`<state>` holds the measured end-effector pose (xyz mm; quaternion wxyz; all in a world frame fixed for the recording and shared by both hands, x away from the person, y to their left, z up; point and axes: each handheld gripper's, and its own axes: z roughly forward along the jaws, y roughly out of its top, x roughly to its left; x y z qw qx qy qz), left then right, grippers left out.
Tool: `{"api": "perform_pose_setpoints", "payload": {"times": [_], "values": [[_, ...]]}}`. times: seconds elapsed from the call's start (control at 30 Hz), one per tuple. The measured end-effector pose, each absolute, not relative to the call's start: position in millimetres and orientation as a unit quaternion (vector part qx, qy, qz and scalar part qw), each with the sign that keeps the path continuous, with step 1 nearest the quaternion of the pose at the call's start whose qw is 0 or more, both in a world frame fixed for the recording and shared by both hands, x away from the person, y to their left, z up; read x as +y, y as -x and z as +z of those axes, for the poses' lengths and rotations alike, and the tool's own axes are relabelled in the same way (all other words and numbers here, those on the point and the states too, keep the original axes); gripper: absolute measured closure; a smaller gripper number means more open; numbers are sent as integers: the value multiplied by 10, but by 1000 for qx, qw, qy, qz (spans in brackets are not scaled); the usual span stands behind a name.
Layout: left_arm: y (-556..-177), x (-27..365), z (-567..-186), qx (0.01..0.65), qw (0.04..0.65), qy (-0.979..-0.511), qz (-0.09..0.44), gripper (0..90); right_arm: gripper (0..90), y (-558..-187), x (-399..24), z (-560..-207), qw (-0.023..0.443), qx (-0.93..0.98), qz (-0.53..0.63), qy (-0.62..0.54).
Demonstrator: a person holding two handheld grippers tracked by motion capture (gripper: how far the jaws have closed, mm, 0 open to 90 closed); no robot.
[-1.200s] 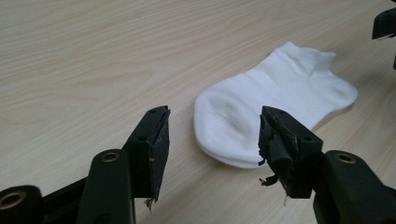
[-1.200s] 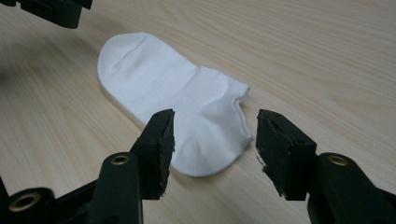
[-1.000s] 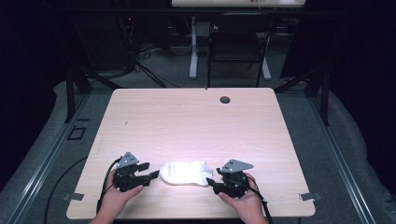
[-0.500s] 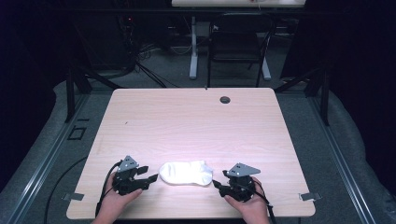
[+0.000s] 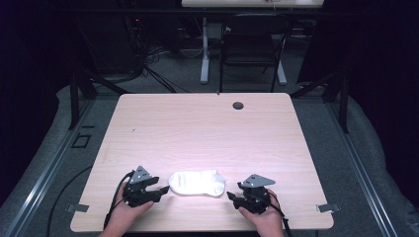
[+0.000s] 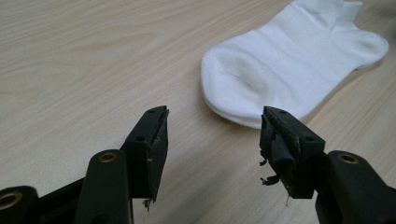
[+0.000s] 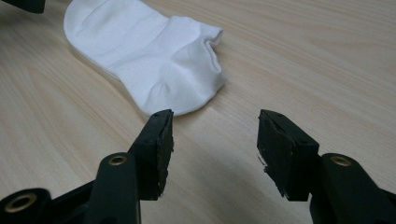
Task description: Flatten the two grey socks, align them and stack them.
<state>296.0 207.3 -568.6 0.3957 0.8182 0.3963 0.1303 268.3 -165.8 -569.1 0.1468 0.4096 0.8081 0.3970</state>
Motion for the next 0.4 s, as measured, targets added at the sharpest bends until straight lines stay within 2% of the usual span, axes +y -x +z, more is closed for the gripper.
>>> {"api": "perform_pose_setpoints", "payload": {"times": [0.4], "values": [[-2952, 2119, -5661, 400, 404, -812, 134, 408, 466, -2698, -1636, -5710, 147, 805, 398, -414]]}}
